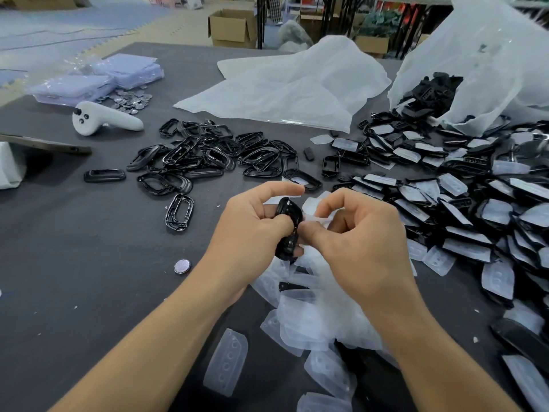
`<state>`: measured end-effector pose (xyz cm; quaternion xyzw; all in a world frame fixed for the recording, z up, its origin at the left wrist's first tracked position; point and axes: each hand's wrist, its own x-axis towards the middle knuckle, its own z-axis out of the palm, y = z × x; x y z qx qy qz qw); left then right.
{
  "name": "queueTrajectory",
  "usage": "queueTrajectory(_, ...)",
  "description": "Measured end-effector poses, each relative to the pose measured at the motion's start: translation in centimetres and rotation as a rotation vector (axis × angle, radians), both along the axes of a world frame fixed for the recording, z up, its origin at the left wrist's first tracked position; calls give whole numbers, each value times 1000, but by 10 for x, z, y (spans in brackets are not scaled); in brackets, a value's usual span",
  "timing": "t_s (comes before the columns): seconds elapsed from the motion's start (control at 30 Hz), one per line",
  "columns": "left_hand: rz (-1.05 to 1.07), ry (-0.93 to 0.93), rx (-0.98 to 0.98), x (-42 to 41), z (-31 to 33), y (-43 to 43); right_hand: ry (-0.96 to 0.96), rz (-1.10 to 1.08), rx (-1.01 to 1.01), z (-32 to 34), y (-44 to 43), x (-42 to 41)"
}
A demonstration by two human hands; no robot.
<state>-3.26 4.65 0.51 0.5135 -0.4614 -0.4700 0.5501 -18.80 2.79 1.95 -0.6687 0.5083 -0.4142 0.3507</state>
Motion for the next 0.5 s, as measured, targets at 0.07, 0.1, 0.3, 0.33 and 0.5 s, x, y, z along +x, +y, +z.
queueTrajectory(0.07, 52, -12, -6, -1, -2, 0, -120, 49, 71, 4, -2, -2)
queueTrajectory(0.1, 73, -18, -7, -1, -2, -1, -182, 71, 91, 6, -2, -4)
queueTrajectory(0.3, 72, -20, -16, -1, -2, -1, -524, 288, 347, 19, -2, -9)
queueTrajectory(0.33, 66, -19, -17, -1, -2, -1, -543, 297, 377, 19, -2, -9)
queueTrajectory(0.5, 62, 28, 3, -1, -2, 0, -372, 145, 299, 16, -1, -6)
